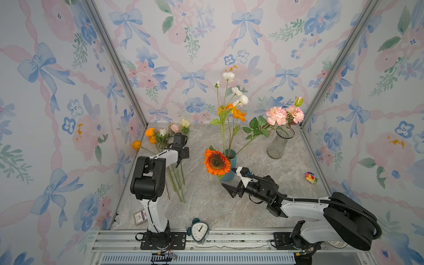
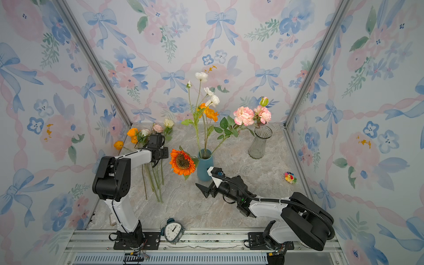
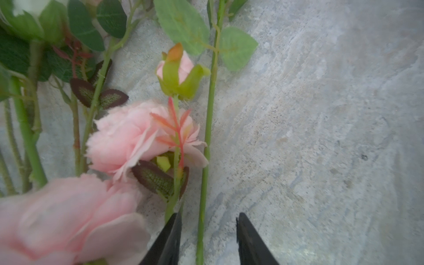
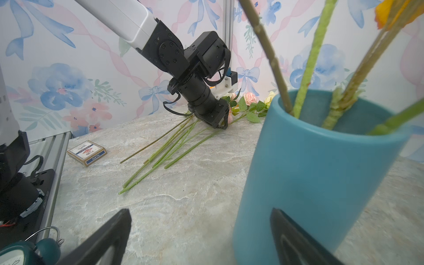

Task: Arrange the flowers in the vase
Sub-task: 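Close the left gripper on the cream rose stem while the right gripper shifts slightly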

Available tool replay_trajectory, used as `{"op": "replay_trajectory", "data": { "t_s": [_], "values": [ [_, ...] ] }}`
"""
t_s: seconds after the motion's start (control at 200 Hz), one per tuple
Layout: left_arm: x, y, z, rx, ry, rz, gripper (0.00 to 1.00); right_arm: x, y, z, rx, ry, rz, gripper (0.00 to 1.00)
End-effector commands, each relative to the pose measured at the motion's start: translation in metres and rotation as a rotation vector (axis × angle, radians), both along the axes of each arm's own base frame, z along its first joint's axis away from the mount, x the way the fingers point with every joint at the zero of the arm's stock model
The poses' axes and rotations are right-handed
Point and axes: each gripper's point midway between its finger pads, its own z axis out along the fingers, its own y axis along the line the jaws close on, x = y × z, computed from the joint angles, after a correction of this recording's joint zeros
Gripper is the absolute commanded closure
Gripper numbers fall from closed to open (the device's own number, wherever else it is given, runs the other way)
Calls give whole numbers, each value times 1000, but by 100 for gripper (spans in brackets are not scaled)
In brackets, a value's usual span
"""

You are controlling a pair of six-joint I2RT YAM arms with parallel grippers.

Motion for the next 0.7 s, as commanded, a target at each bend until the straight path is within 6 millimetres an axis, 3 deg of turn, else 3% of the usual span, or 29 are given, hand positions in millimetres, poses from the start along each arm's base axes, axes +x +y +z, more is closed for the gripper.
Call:
{"op": "replay_trajectory", "data": {
  "t_s": [0.0, 0.295, 0.545, 0.695],
  "values": [
    [-1, -4, -10, -11, 19, 6, 60, 1, 5, 15, 32, -25, 13, 3],
    [-3, 3, -26, 10, 50, 38, 61, 3, 5, 13, 20, -21, 6, 3],
    [-1, 4, -41, -149, 88, 31, 61, 3, 5, 13, 14, -24, 3, 3],
    [-1, -1, -47, -168, 104, 5, 67, 4, 5, 12, 8, -25, 1, 3]
  ]
}}
